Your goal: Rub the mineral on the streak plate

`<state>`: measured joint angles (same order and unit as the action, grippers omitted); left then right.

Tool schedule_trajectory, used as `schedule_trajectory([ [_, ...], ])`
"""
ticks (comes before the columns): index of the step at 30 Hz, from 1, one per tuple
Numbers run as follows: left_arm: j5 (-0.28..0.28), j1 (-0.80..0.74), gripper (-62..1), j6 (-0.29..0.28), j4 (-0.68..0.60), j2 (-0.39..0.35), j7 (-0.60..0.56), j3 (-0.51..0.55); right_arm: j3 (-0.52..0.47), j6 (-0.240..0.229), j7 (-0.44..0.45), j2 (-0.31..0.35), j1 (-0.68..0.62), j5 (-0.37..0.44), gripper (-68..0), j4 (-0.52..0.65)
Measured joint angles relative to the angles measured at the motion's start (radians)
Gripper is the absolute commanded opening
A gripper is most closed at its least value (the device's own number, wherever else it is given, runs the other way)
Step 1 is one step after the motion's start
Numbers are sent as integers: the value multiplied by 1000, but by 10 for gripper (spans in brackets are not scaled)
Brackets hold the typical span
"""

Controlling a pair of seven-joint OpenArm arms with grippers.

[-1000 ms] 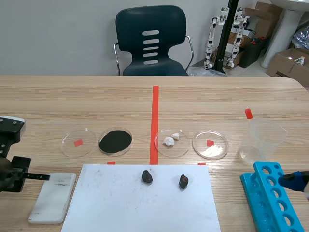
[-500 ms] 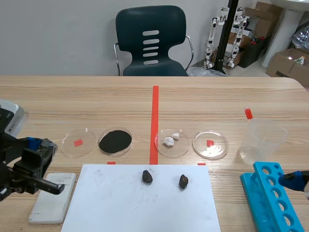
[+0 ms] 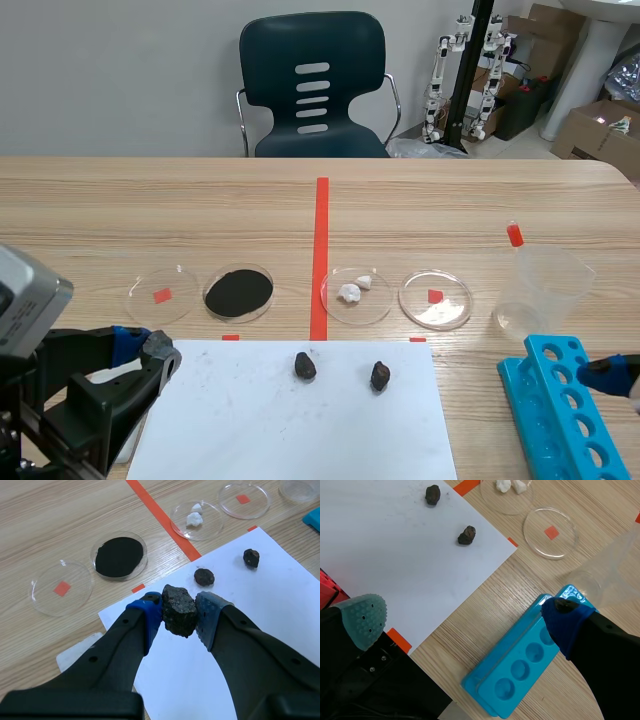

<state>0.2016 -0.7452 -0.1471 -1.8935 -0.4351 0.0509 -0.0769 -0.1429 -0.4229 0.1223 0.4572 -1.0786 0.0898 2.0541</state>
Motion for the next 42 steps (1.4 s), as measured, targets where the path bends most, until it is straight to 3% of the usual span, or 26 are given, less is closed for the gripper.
schedule_trajectory([
  [42,0,0,-496,0,0,0,0,41,0,0,0,0,0,0,-19,0],
])
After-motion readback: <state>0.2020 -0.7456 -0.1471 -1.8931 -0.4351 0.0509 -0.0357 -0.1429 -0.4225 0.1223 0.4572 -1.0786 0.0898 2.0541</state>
